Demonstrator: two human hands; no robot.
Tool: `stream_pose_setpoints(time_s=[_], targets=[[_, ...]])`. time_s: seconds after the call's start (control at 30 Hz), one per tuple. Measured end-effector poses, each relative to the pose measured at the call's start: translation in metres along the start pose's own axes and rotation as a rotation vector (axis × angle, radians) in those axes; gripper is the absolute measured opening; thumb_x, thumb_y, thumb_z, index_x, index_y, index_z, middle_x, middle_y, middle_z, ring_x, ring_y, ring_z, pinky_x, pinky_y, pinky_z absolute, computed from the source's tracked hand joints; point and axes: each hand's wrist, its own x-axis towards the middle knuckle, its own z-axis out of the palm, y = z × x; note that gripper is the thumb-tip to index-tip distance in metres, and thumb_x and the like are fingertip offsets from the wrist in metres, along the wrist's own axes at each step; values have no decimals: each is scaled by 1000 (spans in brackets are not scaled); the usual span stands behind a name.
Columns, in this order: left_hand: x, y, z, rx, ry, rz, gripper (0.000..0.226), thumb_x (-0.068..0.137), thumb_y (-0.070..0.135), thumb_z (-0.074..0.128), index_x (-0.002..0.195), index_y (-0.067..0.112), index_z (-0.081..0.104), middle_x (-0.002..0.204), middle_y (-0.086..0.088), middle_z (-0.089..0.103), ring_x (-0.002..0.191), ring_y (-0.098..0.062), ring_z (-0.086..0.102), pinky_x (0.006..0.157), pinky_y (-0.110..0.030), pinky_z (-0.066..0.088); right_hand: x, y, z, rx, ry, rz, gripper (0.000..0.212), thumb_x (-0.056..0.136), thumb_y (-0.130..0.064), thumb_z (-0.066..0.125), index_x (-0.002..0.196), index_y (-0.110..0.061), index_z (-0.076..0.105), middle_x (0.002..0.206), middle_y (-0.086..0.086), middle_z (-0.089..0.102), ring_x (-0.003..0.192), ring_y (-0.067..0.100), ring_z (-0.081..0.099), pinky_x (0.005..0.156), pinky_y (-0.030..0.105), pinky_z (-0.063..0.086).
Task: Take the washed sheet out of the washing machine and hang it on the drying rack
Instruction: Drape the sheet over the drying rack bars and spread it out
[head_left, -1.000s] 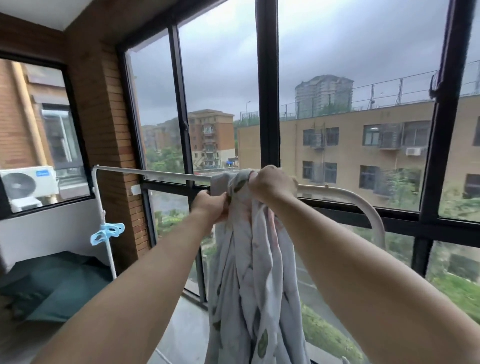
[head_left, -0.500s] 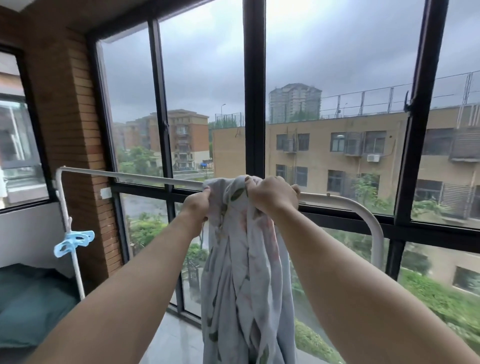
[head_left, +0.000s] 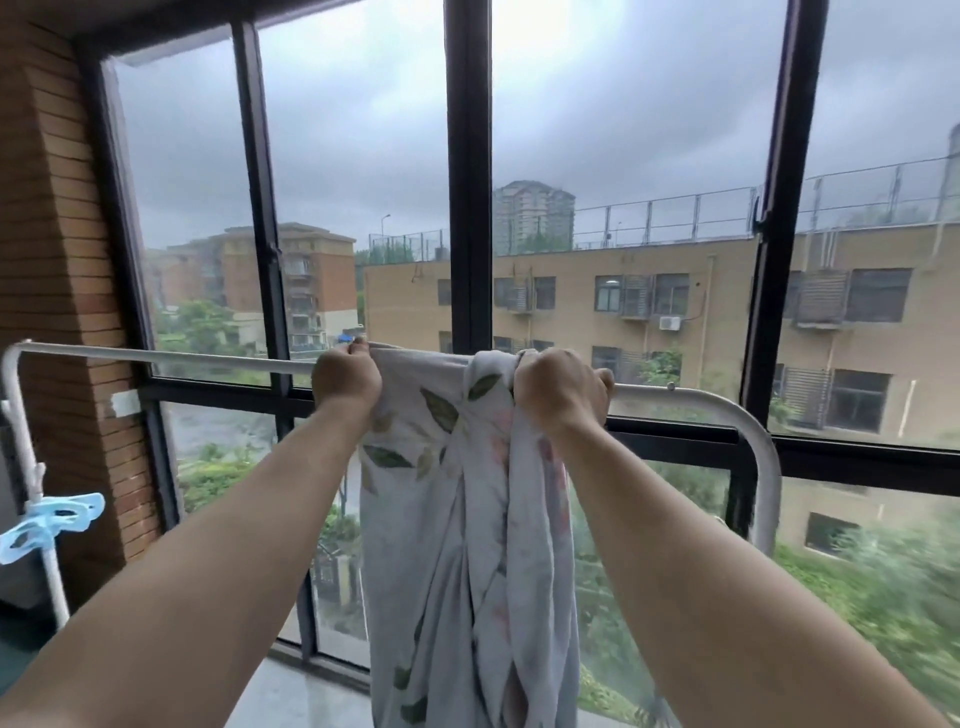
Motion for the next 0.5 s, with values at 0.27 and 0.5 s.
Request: stream_pose_setpoints(time_s=[0.27,0.5], targets=[[50,-30,-17,-4,-108,215,44,106,29,38,117,-5,64,121,-26,64,113,-40,57,92,-37,42,-1,-27,6,-151,79,195,36,98,-17,35,99,-7,69,112,14,67,102,32,58,86,37,35],[85,-45,-29,16,-146,231,45,107,26,35,114,-8,63,120,-30,63,113,-43,57,91,-39,41,-1,-36,-1,-338,35,241,38,100,-12,31,113,-4,66,120,20,63,109,36,58,83,37,42]])
